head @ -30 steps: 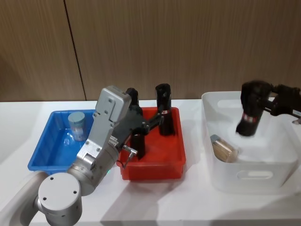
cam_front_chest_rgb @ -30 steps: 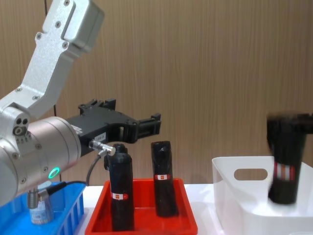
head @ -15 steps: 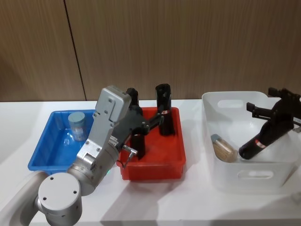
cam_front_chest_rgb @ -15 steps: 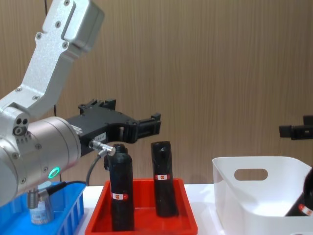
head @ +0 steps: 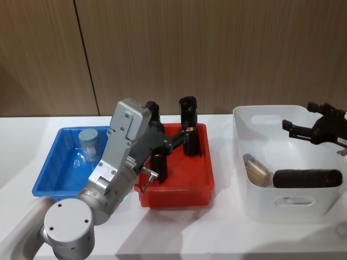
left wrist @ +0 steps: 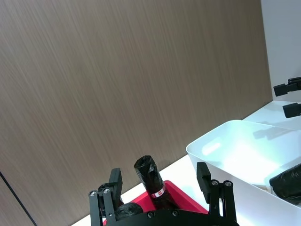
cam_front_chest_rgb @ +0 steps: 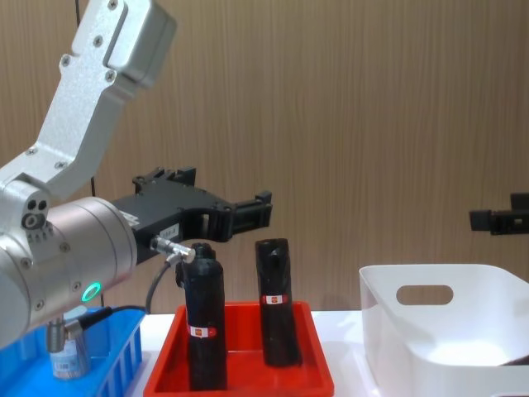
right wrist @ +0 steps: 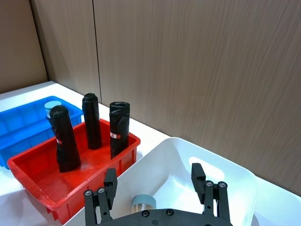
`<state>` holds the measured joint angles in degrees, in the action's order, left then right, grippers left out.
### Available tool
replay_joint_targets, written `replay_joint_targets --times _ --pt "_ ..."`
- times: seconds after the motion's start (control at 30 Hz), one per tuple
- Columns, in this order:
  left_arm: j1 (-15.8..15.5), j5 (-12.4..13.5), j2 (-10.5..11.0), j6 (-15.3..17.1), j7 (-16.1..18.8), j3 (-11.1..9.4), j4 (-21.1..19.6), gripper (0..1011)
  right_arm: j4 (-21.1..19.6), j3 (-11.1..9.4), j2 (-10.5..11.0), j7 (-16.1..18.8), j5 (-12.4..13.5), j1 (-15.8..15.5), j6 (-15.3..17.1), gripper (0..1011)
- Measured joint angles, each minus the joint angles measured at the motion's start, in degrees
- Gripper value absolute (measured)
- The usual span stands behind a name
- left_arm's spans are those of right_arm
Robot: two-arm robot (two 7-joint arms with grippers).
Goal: Pick the cotton swabs from the blue box and place them into the white box.
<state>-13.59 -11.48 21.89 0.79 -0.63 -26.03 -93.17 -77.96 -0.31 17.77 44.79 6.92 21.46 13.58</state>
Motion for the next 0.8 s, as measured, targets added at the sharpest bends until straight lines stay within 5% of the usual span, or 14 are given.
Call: replay_joint_targets --times 0.5,0.8 --pt "0.0 0.0 0.0 0.0 0.0 0.0 0.0 1004 -0.9 0.2 0.1 -0.4 0.5 -0.6 0.1 1002" --pt "0.0 0.0 0.0 0.0 0.0 0.0 0.0 1004 -3.0 1.4 0.3 -4.1 1.4 -2.6 -0.9 1002"
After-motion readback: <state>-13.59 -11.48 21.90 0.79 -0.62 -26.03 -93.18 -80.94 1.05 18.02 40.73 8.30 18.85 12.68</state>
